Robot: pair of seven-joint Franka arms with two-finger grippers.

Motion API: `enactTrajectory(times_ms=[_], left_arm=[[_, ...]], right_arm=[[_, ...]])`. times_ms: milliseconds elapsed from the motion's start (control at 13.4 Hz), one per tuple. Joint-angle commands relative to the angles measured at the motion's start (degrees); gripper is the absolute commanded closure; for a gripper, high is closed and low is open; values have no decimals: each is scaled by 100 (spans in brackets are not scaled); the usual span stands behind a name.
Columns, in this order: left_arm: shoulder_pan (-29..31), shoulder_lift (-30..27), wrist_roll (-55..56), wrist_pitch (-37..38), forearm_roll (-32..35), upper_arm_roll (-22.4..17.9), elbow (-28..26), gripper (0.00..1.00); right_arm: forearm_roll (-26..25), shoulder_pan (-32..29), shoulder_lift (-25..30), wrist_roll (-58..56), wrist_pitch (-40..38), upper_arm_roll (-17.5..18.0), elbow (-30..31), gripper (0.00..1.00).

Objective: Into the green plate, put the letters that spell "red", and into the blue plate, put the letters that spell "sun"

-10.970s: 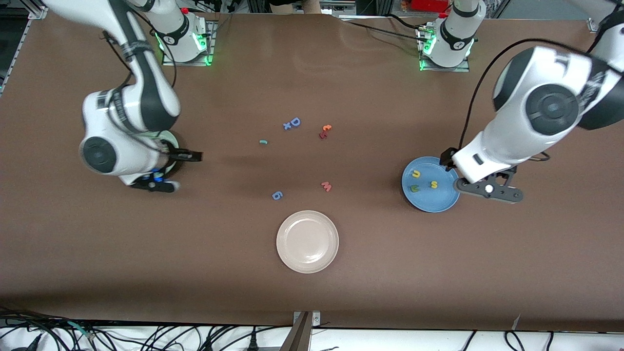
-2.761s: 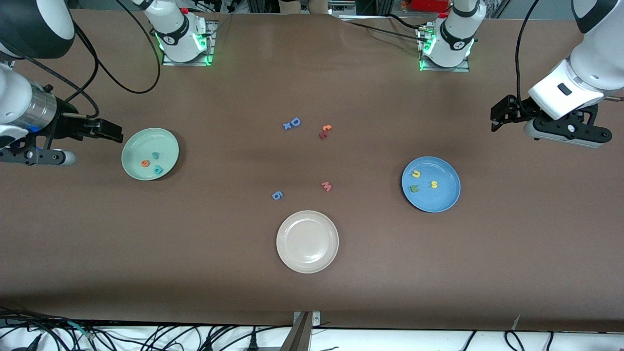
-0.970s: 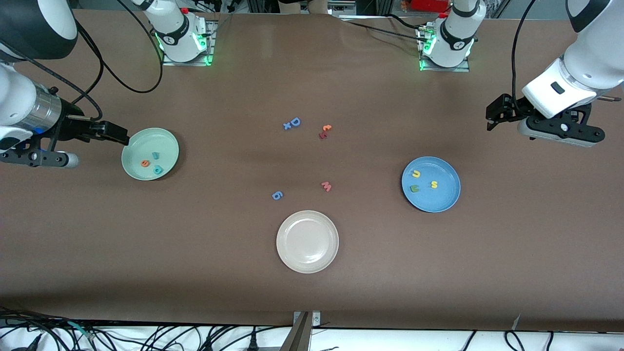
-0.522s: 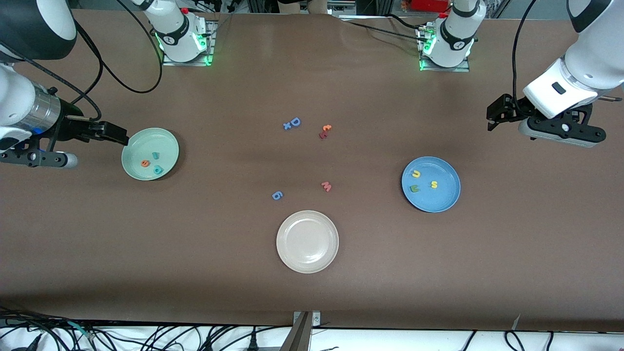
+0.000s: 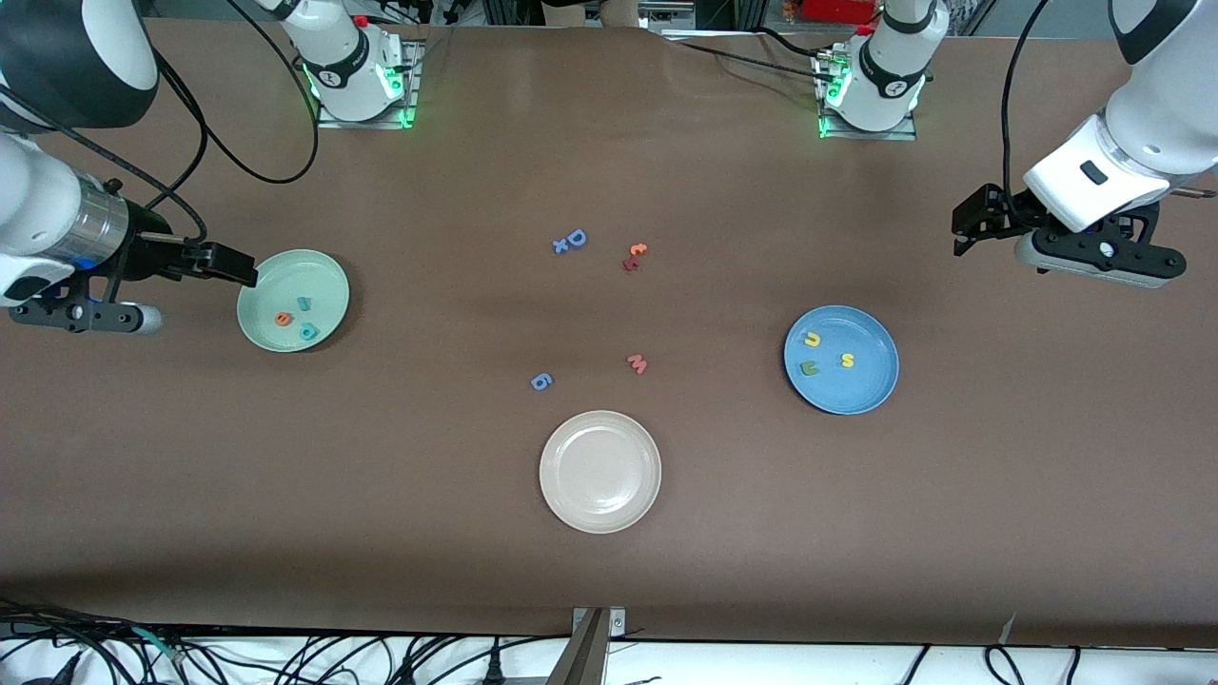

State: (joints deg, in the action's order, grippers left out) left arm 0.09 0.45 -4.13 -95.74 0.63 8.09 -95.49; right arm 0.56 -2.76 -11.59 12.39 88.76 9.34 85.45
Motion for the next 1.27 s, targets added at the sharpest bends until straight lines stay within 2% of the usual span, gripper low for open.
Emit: enactTrajectory(times_ms=[0, 1194], left_arm=[[44, 70, -141, 82, -115, 9, 162, 0], [53, 61, -141, 82, -115, 0, 162, 0]], right_arm=[[-143, 30, 77, 220, 1, -12, -2, 0], [-214, 30, -28, 220, 80, -12, 34, 0]])
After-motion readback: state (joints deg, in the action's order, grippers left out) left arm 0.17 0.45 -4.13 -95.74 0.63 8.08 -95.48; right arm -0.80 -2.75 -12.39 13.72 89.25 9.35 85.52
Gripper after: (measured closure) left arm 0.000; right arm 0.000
